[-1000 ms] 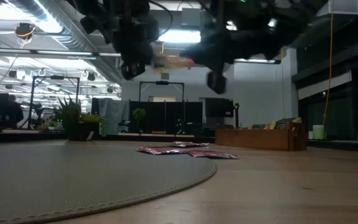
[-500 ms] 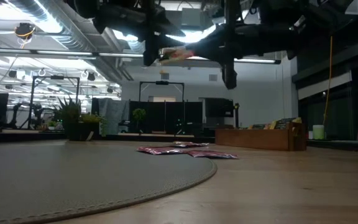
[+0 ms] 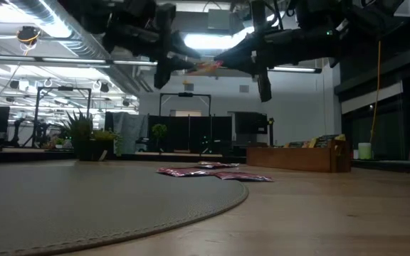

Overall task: Pick & Place Tea
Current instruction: Put the orange tea bag into the middle section of the wooden organizer

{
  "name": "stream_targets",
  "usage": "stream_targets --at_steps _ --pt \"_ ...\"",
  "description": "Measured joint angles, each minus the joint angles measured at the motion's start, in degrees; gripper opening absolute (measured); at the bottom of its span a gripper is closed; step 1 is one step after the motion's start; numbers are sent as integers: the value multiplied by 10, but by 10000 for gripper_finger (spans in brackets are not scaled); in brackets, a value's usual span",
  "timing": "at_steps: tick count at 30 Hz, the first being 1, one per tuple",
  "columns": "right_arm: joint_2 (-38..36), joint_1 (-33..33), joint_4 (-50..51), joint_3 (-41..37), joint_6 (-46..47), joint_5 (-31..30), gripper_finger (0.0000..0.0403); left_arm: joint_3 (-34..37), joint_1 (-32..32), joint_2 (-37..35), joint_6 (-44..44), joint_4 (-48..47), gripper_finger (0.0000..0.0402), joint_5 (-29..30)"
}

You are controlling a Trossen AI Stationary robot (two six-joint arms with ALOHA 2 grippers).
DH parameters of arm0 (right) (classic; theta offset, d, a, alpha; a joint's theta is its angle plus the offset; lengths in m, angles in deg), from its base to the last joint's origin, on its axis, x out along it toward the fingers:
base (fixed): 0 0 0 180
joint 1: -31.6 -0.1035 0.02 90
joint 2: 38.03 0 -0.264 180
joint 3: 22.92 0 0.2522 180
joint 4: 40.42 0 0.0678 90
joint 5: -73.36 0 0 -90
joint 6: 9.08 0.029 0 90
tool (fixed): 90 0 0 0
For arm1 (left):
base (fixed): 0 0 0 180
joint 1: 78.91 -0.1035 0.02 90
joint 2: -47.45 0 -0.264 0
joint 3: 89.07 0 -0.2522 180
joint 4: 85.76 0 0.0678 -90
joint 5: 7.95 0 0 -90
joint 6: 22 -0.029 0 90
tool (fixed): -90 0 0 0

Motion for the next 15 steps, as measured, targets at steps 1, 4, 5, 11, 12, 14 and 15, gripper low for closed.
stream_targets --at_steps 1,4,5,11,12,14,15 --pt "0 1 -1 0 0 0 20 16 -3 0 12 19 104 -13" --pt "0 5 -1 0 5 4 22 66 -10 0 53 114 107 -54" --pt "0 6 -2 0 5 5 20 82 -12 0 67 147 108 -65" --pt "0 19 -28 0 7 21 17 150 -17 0 119 257 109 -85" --pt "0 22 -32 0 7 24 17 156 -15 0 124 266 108 -85" --pt "0 29 -45 0 9 30 17 162 -6 0 128 278 107 -77" --pt "0 31 -46 0 11 31 17 164 0 0 129 287 107 -73"
